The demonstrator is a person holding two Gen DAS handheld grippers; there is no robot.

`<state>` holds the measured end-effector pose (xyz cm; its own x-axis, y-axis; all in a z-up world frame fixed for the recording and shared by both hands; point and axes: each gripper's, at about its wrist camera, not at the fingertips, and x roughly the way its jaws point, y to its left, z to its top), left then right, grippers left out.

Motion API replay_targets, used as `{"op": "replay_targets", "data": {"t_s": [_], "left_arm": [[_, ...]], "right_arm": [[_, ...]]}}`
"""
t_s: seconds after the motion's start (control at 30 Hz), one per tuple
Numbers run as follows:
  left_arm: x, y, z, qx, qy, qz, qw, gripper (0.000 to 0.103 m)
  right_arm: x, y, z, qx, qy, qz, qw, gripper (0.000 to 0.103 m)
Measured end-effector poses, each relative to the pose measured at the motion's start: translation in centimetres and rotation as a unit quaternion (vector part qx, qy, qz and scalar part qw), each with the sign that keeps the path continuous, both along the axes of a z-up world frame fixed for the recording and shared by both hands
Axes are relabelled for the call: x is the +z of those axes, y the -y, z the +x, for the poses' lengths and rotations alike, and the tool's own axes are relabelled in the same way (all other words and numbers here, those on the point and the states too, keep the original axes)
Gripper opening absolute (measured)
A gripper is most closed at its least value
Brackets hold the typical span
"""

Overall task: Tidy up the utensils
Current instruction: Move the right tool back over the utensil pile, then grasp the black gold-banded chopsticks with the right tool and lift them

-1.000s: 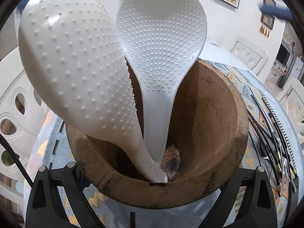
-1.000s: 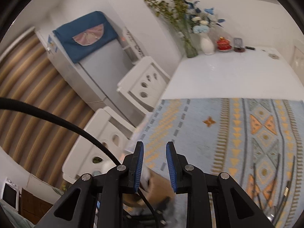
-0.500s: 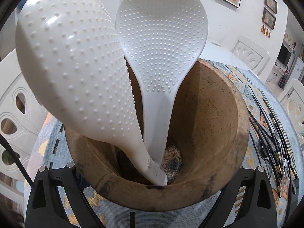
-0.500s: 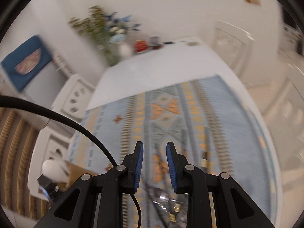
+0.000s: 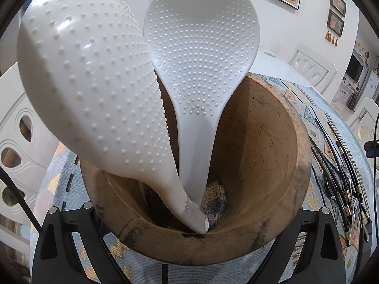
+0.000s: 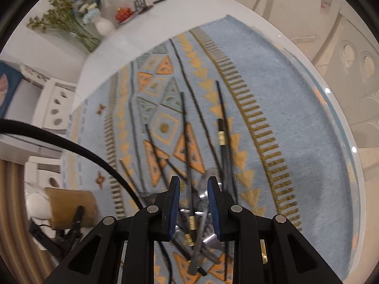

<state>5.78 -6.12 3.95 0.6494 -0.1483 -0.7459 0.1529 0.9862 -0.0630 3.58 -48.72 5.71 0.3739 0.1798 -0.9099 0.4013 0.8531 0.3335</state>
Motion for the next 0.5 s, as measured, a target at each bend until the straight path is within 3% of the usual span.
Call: {"op": "replay_targets", "data": {"t_s": [0.3,0.5], "left_arm": [[-0.1,0.4,0.5,0.000,-0.003,-0.001,1.0000,0.096],[-0.2,0.3,0.5,-0.001,-0.003,-0.001,1.0000,0.096]], "right_arm": [[-1.9,1.8,3.5,-0.007,-0.029,-0.057,0.998,0.023],[-2.8,2.3,6.1,-0.001,-0.036,-0.077,0.996,0.016]]}}
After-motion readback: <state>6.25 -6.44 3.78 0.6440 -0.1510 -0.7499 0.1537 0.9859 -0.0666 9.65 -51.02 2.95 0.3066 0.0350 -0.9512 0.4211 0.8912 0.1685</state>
